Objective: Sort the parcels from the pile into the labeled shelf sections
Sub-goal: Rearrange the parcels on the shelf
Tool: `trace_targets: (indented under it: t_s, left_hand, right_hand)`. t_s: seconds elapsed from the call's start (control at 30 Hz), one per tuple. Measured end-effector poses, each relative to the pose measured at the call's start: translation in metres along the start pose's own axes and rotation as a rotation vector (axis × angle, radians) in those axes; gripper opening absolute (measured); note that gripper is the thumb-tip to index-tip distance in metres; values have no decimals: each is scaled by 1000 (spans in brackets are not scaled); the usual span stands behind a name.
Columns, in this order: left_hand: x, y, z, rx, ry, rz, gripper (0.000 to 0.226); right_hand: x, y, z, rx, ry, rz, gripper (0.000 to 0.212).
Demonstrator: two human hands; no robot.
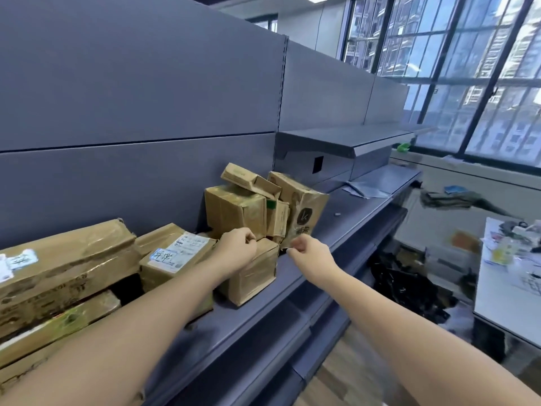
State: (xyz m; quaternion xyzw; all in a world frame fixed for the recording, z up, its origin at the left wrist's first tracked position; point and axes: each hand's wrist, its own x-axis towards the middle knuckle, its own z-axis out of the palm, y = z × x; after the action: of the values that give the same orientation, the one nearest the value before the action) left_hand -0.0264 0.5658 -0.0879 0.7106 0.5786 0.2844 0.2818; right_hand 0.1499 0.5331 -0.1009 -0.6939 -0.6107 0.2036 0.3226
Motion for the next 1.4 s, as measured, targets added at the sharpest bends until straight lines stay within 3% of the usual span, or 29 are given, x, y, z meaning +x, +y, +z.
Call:
trace_targets:
  t_s: [0.5, 0.7, 0.87, 1.07, 1.27, 1.4]
  left_hand:
    - [144, 7, -24, 45, 204, -5, 16]
    - [192, 8, -30, 78, 386, -6, 22]
    - [218, -4, -29, 75, 421, -109, 44]
    - [247, -7, -29, -171, 432, -318, 72]
    - [267, 2, -19, -321, 425, -475, 99]
    - [276, 16, -3, -361, 448, -534, 104]
  right_hand:
    - [145, 2, 6, -17, -5, -52, 36]
    - [195, 1, 12, 6, 13, -33, 38]
    - [226, 1, 20, 26, -9, -40, 42]
    - [268, 4, 24, 10, -35, -92, 51]
    - [294, 12, 31, -88, -138, -285, 65]
    - [305, 17, 37, -79, -173, -356, 70]
